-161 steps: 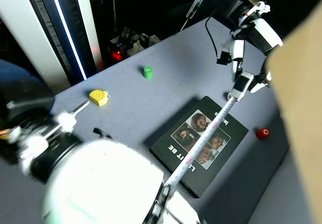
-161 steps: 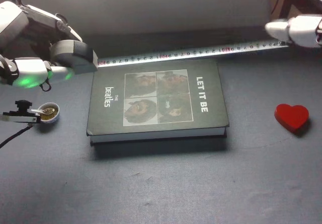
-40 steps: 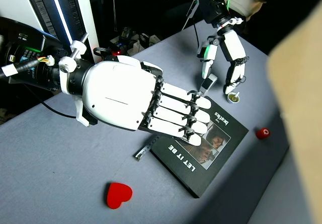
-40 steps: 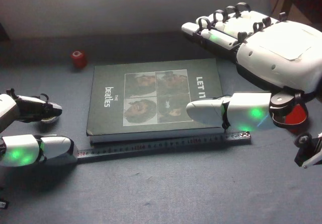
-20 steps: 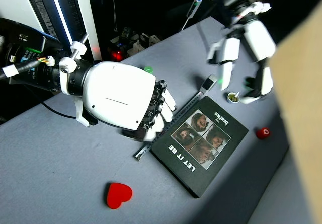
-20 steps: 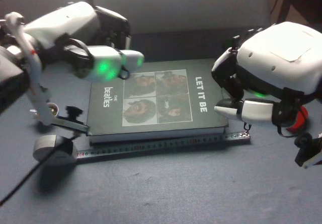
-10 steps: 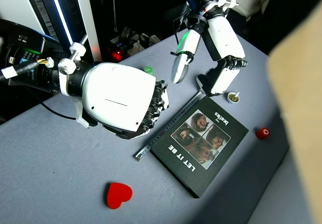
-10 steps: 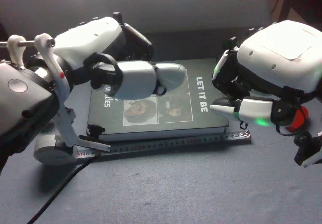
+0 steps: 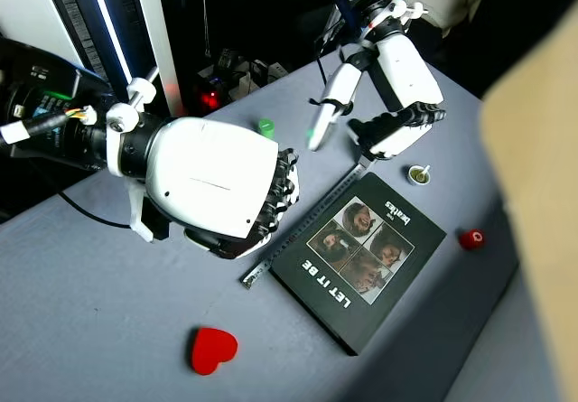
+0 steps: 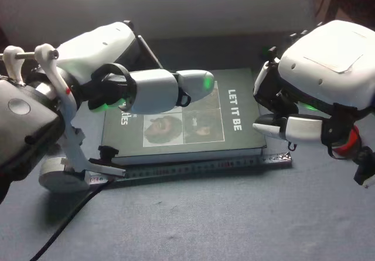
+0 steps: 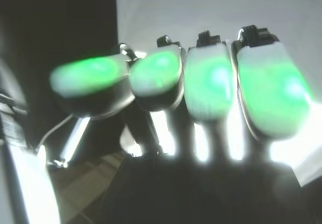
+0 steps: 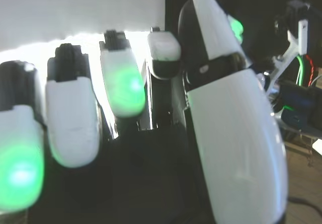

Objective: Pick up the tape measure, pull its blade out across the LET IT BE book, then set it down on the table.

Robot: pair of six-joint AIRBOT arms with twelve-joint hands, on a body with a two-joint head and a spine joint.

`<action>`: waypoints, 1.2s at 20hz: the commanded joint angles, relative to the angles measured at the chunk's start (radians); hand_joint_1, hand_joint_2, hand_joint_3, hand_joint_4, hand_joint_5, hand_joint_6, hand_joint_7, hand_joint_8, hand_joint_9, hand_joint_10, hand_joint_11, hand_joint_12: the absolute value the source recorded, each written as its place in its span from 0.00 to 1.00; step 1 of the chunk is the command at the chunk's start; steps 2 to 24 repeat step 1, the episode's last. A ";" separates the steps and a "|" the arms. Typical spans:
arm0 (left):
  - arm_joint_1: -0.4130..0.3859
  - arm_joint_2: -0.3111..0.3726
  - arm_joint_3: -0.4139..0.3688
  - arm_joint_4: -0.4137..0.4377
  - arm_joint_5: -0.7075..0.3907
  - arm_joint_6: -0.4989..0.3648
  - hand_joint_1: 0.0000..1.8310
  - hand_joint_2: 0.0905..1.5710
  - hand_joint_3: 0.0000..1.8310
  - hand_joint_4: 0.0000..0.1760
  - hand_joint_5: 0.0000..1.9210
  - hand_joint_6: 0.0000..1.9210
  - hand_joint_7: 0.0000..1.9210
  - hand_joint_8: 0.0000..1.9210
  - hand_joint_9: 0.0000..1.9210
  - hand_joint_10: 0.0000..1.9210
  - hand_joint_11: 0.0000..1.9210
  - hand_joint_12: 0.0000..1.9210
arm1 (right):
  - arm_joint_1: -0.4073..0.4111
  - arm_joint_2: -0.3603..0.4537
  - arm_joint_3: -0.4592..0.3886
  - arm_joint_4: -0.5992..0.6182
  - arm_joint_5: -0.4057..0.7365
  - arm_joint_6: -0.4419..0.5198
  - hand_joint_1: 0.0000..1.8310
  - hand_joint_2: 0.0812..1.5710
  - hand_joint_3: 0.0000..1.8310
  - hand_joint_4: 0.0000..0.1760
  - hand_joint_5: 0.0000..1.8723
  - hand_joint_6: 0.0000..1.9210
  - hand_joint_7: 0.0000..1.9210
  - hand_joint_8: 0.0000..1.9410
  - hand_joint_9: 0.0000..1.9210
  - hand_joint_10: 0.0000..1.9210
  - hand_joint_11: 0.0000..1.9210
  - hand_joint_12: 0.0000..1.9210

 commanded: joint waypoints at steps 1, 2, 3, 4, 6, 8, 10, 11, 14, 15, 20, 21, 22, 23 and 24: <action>-0.017 0.003 0.000 0.065 -0.065 -0.007 0.15 0.57 0.00 0.00 0.70 0.95 0.67 1.00 0.73 1.00 0.77 1.00 | 0.011 0.002 -0.001 -0.037 0.096 0.000 0.53 0.80 0.00 1.00 0.70 1.00 0.77 1.00 0.89 1.00 0.97 1.00; -0.017 0.003 0.000 0.065 -0.065 -0.007 0.15 0.57 0.00 0.00 0.70 0.95 0.67 1.00 0.73 1.00 0.77 1.00 | 0.011 0.002 -0.001 -0.037 0.096 0.000 0.53 0.80 0.00 1.00 0.70 1.00 0.77 1.00 0.89 1.00 0.97 1.00; -0.017 0.003 0.000 0.065 -0.065 -0.007 0.15 0.57 0.00 0.00 0.70 0.95 0.67 1.00 0.73 1.00 0.77 1.00 | 0.011 0.002 -0.001 -0.037 0.096 0.000 0.53 0.80 0.00 1.00 0.70 1.00 0.77 1.00 0.89 1.00 0.97 1.00; -0.017 0.003 0.000 0.065 -0.065 -0.007 0.15 0.57 0.00 0.00 0.70 0.95 0.67 1.00 0.73 1.00 0.77 1.00 | 0.011 0.002 -0.001 -0.037 0.096 0.000 0.53 0.80 0.00 1.00 0.70 1.00 0.77 1.00 0.89 1.00 0.97 1.00; -0.017 0.003 0.000 0.065 -0.065 -0.007 0.15 0.57 0.00 0.00 0.70 0.95 0.67 1.00 0.73 1.00 0.77 1.00 | 0.011 0.002 -0.001 -0.037 0.096 0.000 0.53 0.80 0.00 1.00 0.70 1.00 0.77 1.00 0.89 1.00 0.97 1.00; -0.017 0.003 0.000 0.065 -0.065 -0.007 0.15 0.57 0.00 0.00 0.70 0.95 0.67 1.00 0.73 1.00 0.77 1.00 | 0.011 0.002 -0.001 -0.037 0.096 0.000 0.53 0.80 0.00 1.00 0.70 1.00 0.77 1.00 0.89 1.00 0.97 1.00; -0.017 0.003 0.000 0.065 -0.065 -0.007 0.15 0.57 0.00 0.00 0.70 0.95 0.67 1.00 0.73 1.00 0.77 1.00 | 0.011 0.002 -0.001 -0.037 0.096 0.000 0.53 0.80 0.00 1.00 0.70 1.00 0.77 1.00 0.89 1.00 0.97 1.00; -0.017 0.003 0.000 0.065 -0.065 -0.007 0.15 0.57 0.00 0.00 0.70 0.95 0.67 1.00 0.73 1.00 0.77 1.00 | 0.011 0.002 -0.001 -0.037 0.096 0.000 0.53 0.80 0.00 1.00 0.70 1.00 0.77 1.00 0.89 1.00 0.97 1.00; -0.017 0.003 0.000 0.065 -0.065 -0.007 0.15 0.57 0.00 0.00 0.70 0.95 0.67 1.00 0.73 1.00 0.77 1.00 | 0.011 0.002 -0.001 -0.037 0.096 0.000 0.53 0.80 0.00 1.00 0.70 1.00 0.77 1.00 0.89 1.00 0.97 1.00; -0.017 0.003 0.000 0.065 -0.065 -0.007 0.15 0.57 0.00 0.00 0.70 0.95 0.67 1.00 0.73 1.00 0.77 1.00 | 0.011 0.002 -0.001 -0.037 0.096 0.000 0.53 0.80 0.00 1.00 0.70 1.00 0.77 1.00 0.89 1.00 0.97 1.00; -0.017 0.003 0.000 0.065 -0.065 -0.007 0.15 0.57 0.00 0.00 0.70 0.95 0.67 1.00 0.73 1.00 0.77 1.00 | 0.011 0.002 -0.001 -0.037 0.096 0.000 0.53 0.80 0.00 1.00 0.70 1.00 0.77 1.00 0.89 1.00 0.97 1.00; -0.017 0.003 0.000 0.065 -0.065 -0.007 0.15 0.57 0.00 0.00 0.70 0.95 0.67 1.00 0.73 1.00 0.77 1.00 | 0.011 0.002 -0.001 -0.037 0.096 0.000 0.53 0.80 0.00 1.00 0.70 1.00 0.77 1.00 0.89 1.00 0.97 1.00; -0.017 0.003 0.000 0.065 -0.065 -0.007 0.15 0.57 0.00 0.00 0.70 0.95 0.67 1.00 0.73 1.00 0.77 1.00 | 0.011 0.002 -0.001 -0.037 0.096 0.000 0.53 0.80 0.00 1.00 0.70 1.00 0.77 1.00 0.89 1.00 0.97 1.00; -0.017 0.003 0.000 0.065 -0.065 -0.007 0.15 0.57 0.00 0.00 0.70 0.95 0.67 1.00 0.73 1.00 0.77 1.00 | 0.011 0.002 -0.001 -0.037 0.096 0.000 0.53 0.80 0.00 1.00 0.70 1.00 0.77 1.00 0.89 1.00 0.97 1.00; -0.017 0.003 0.000 0.065 -0.065 -0.007 0.15 0.57 0.00 0.00 0.70 0.95 0.67 1.00 0.73 1.00 0.77 1.00 | 0.011 0.002 -0.001 -0.037 0.096 0.000 0.53 0.80 0.00 1.00 0.70 1.00 0.77 1.00 0.89 1.00 0.97 1.00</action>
